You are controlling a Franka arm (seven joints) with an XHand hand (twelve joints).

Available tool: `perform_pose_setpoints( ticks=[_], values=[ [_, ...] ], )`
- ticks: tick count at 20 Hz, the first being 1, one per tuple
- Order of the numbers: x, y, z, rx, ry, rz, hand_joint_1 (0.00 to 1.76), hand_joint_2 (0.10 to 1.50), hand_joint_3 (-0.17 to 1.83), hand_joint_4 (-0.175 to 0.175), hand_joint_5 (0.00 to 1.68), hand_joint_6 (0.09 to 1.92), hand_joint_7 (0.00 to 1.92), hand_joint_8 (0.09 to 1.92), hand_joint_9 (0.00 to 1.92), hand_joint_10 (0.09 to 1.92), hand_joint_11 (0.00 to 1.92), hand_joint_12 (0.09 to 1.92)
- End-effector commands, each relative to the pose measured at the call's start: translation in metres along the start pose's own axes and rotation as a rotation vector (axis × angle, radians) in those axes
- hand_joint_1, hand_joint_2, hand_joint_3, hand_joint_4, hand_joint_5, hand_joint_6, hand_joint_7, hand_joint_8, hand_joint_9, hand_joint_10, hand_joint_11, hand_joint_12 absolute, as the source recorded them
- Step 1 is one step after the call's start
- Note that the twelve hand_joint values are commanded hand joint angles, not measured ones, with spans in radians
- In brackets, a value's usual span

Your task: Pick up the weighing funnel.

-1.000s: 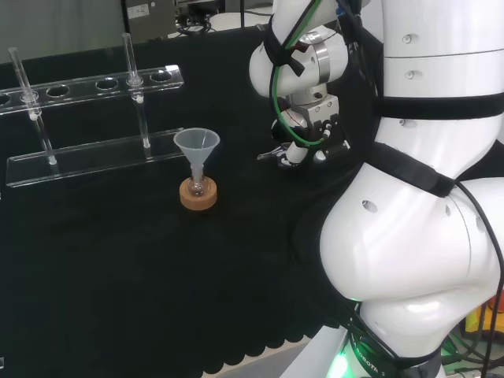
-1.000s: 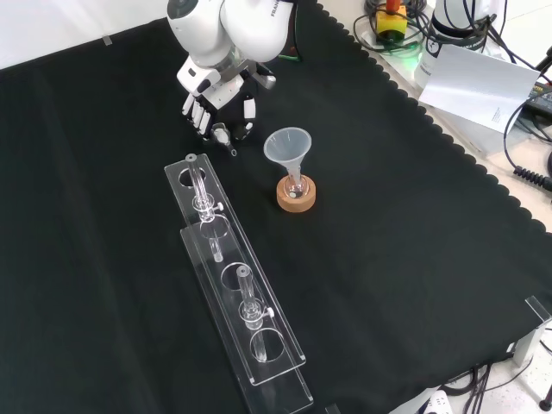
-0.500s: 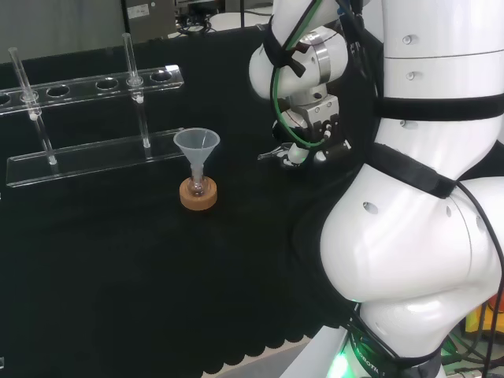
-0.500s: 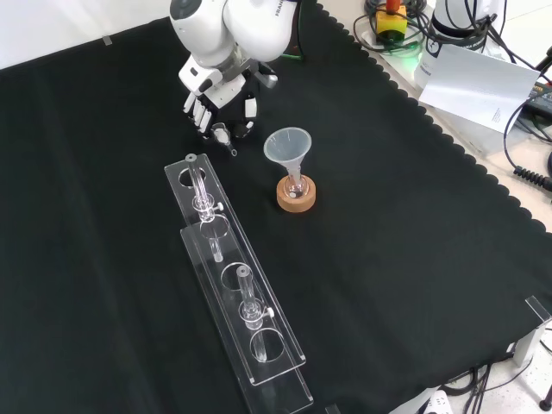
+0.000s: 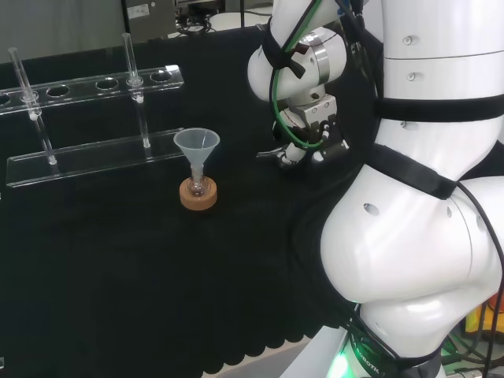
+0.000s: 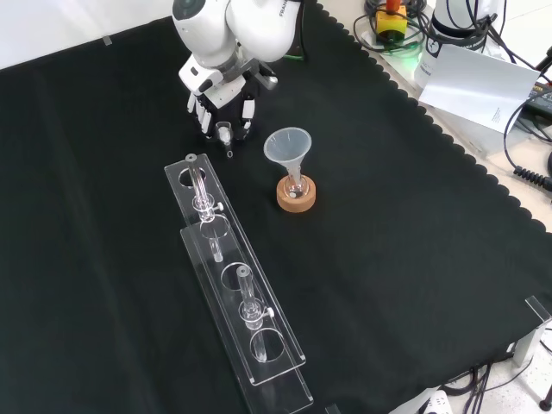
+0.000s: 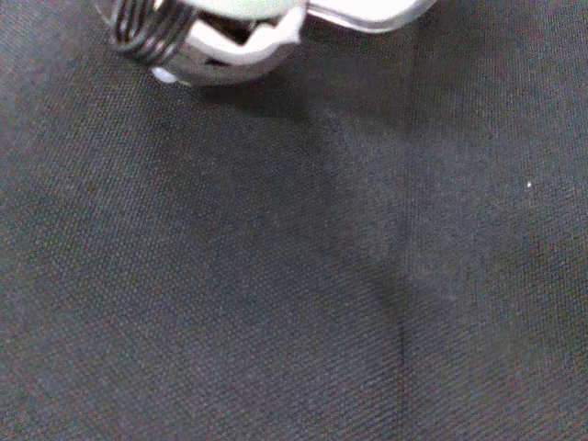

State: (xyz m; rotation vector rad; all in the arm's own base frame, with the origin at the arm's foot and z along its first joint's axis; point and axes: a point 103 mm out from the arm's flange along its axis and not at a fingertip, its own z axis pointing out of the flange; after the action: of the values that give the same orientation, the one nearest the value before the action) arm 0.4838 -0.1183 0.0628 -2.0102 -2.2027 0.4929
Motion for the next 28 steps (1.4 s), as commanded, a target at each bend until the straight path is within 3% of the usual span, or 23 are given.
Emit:
perform_pose_setpoints(
  ticks=[1,15,28],
  values=[
    [-0.011,0.003,-0.005,-0.005,0.007,-0.024,1.09,0.93,0.20,0.175,1.17,0.71,1.36,0.36,1.35,0.20,1.06,0.89],
    [-0.002,-0.025,-0.062,0.028,-0.080,-0.027,1.10,0.92,0.20,0.175,1.21,0.64,1.44,0.24,1.44,0.09,1.15,0.82],
    [-0.001,-0.082,-0.127,-0.022,-0.125,0.011,1.10,0.91,0.20,0.175,1.21,0.64,1.44,0.22,1.44,0.09,1.14,0.82]
  ],
)
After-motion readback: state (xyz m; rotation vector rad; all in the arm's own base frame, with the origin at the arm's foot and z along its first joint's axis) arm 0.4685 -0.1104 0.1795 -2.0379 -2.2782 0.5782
